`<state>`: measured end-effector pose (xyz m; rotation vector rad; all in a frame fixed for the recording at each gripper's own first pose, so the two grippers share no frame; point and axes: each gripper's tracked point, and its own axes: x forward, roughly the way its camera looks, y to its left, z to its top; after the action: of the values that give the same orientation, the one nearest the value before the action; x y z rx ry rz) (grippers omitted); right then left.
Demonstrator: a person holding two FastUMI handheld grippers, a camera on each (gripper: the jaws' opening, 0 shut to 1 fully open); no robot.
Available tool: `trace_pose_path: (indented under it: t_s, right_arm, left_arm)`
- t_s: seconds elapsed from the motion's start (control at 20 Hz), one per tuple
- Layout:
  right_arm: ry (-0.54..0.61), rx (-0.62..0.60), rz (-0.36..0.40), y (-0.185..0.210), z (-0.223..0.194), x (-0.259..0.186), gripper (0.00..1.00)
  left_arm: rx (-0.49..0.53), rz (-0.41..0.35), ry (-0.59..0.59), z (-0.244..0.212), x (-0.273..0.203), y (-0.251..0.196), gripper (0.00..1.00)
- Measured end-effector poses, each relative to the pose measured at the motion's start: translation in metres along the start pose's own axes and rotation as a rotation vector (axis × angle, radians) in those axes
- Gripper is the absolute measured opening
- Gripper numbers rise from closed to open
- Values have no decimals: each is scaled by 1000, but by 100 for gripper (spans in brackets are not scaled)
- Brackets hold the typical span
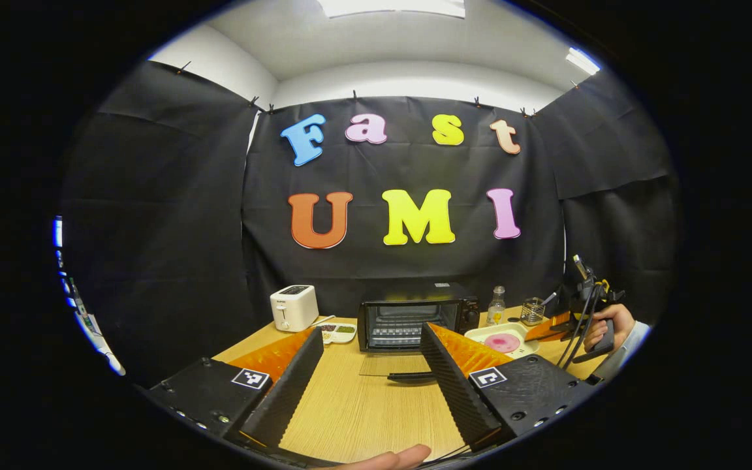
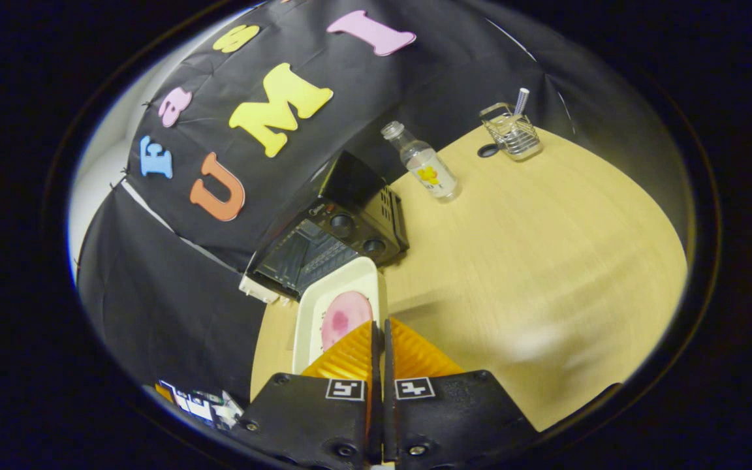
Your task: Open the electric oven with the left hand, put the food in, and close the electric oven.
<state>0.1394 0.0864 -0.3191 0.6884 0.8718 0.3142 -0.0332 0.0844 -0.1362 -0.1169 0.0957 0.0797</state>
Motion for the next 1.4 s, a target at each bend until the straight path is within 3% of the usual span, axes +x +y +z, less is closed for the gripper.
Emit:
trace_pose_path:
  t_s: [0.2,0.45,0.5,0.7,0.85,1.0,1.2,1.4]
  right_arm:
    - [12,7,2,31,-18,33,4]
    - [-21,21,-10,61,-23,87,0]
    - [-34,19,-9,66,-22,98,4]
    - [-112,39,-23,82,-14,139,4]
    - [-201,104,-51,89,-3,167,0]
    - [-293,176,-66,96,8,195,4]
    - [-357,248,-64,105,27,237,5]
    - [-402,249,-73,109,42,268,1]
  left_arm:
    - [-10,18,-8,-6,-4,17,95]
    - [-32,25,-13,-12,-2,30,95]
    - [-28,26,-16,-13,-1,33,95]
    - [-24,31,-19,-21,14,39,95]
    - [-39,36,-8,-32,30,46,95]
    - [-51,41,18,-50,42,51,95]
    - [-19,80,38,-69,55,64,95]
    - [-33,68,102,-93,67,61,96]
